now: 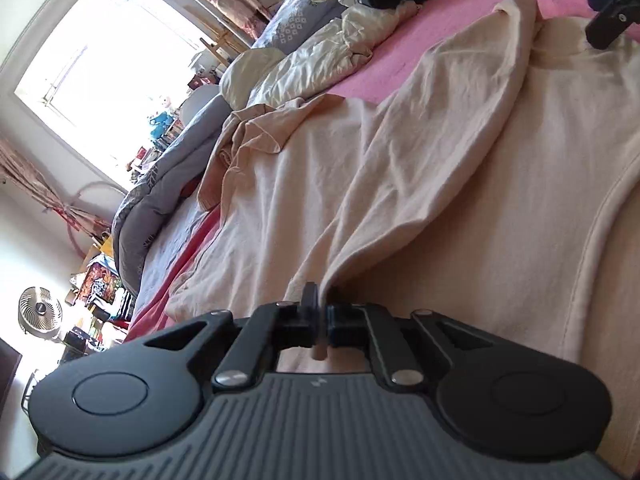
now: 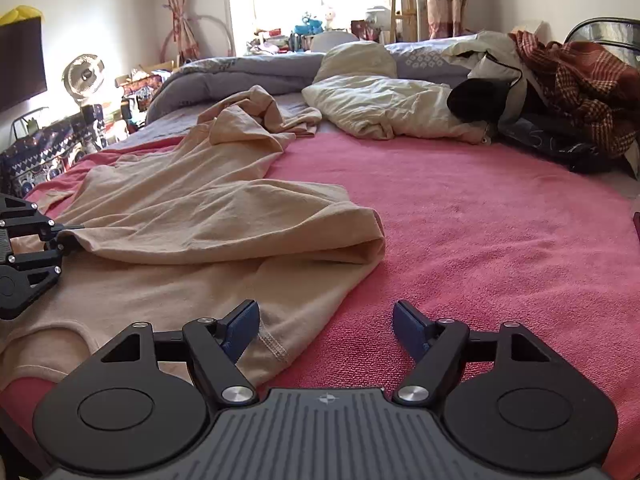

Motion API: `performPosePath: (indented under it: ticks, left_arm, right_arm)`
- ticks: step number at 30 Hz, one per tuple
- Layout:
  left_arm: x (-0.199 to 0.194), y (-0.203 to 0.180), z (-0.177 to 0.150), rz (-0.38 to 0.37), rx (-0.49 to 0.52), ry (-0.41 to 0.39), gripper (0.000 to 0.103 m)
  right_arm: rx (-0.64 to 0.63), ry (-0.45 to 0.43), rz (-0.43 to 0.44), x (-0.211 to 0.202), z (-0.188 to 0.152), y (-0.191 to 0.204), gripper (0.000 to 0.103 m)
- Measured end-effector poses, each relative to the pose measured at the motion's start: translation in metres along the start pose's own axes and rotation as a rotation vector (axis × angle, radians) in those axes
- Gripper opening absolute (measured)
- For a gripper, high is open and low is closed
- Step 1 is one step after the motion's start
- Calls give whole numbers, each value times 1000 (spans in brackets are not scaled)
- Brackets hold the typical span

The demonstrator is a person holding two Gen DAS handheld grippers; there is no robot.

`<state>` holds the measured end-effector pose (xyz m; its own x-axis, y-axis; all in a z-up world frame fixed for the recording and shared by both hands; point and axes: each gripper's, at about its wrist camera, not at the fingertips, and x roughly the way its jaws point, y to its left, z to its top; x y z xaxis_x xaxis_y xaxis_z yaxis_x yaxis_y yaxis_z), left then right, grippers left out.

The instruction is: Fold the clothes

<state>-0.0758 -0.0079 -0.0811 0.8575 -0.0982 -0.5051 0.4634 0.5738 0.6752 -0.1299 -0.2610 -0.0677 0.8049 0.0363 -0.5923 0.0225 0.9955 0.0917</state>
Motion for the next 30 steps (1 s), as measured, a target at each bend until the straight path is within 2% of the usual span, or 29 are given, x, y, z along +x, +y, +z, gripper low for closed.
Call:
performPosePath:
  ticks: [5, 11, 16, 22, 23, 24, 25, 26, 28, 30]
  left_arm:
    - [-14, 10, 1, 59, -44, -47, 5]
    - [-37, 63, 9, 181, -163, -112, 4]
    - [-57, 115, 16, 290, -283, -166, 4]
    - [-85, 167, 19, 400, -390, -219, 5]
    - [-88, 173, 17, 413, -398, -219, 5]
    - [-90, 178, 16, 425, -406, -219, 5]
    - [-90, 181, 13, 422, -413, -211, 5]
    - [-89, 184, 10, 419, -419, -203, 5]
    - [-85, 182, 3, 429, -409, -177, 5]
    - [-82, 179, -3, 423, -406, -158, 5]
  right_arm:
    - [-7, 1, 2, 1, 0, 0, 77]
    - [-46, -12, -9, 1, 0, 5, 77]
    - [-172, -45, -40, 2, 1, 21, 77]
    - [-353, -107, -30, 3, 3, 50, 75]
    - [-392, -120, -32, 3, 2, 56, 66]
    - [-432, -130, -32, 3, 2, 62, 42]
    - [-476, -124, -24, 4, 2, 68, 27]
    - [-499, -122, -26, 5, 2, 72, 7]
    - [-554, -156, -42, 5, 2, 80, 7]
    - [-554, -198, -59, 2, 12, 78, 7]
